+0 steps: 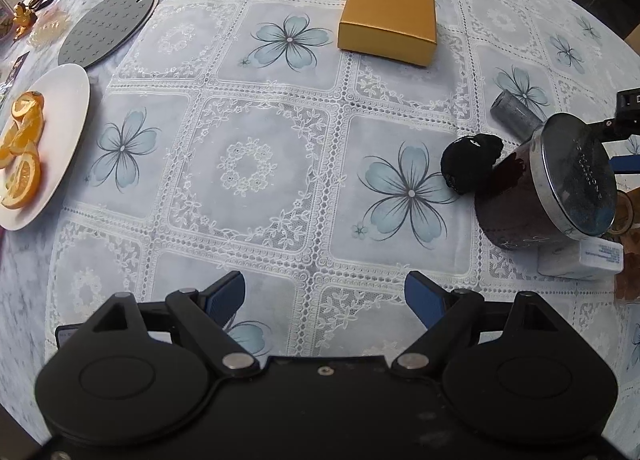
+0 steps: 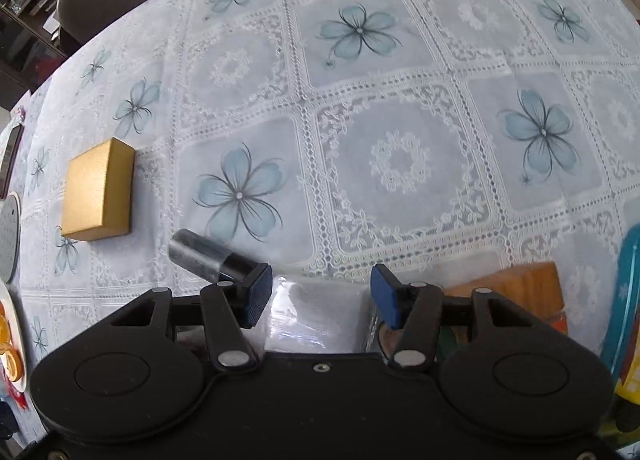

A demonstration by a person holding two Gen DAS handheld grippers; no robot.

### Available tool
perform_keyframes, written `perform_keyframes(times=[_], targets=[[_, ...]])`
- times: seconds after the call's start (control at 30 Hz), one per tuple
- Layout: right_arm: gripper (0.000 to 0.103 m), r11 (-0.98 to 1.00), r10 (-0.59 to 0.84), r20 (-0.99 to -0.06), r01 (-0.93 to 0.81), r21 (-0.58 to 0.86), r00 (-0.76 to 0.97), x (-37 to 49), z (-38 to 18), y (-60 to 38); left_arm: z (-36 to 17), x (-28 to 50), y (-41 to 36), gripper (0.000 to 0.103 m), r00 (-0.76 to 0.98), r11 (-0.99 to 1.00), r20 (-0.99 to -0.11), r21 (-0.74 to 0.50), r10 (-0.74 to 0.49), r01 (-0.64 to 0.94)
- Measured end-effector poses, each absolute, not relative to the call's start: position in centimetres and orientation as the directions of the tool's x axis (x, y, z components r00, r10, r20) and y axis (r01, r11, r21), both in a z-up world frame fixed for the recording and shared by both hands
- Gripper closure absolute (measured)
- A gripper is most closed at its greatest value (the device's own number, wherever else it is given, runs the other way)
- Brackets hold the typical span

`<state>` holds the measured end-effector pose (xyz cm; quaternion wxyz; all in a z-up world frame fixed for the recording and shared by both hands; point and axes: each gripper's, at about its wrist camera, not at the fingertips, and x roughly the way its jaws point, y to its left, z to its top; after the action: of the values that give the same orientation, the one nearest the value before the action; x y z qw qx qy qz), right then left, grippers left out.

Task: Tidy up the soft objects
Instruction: 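Move both tools back toward the remaining cosmetics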

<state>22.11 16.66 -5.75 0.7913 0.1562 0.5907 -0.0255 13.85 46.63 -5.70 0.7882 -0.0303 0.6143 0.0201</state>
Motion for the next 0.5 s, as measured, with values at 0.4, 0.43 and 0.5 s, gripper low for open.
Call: perform_keyframes(times=[0.4,0.43,0.5], targets=[[0.049,0.924,0.174,-0.963,0.305,0.232,0.206,16.9,-5.8,15.0,-5.2,14.8,45.2,0.017,0.273,0.998,-0.961,-0.058,-0.048,-0.029],[0.048,0.924,0.157,-0.967,0.316,0.216,0.202,17.1,-6.2,14.9,-5.2,14.8,45.2,0.017,0.276,0.998,-0.960,-0.058,-0.048,-0.029],[0.048,0.920,0.140,-0.967,0.332,0.206,0.213,17.6,-6.6,14.7,-5.0,14.6,45.4,0.017,0.279,0.998,-0.959,-0.058,-0.045,-0.036]])
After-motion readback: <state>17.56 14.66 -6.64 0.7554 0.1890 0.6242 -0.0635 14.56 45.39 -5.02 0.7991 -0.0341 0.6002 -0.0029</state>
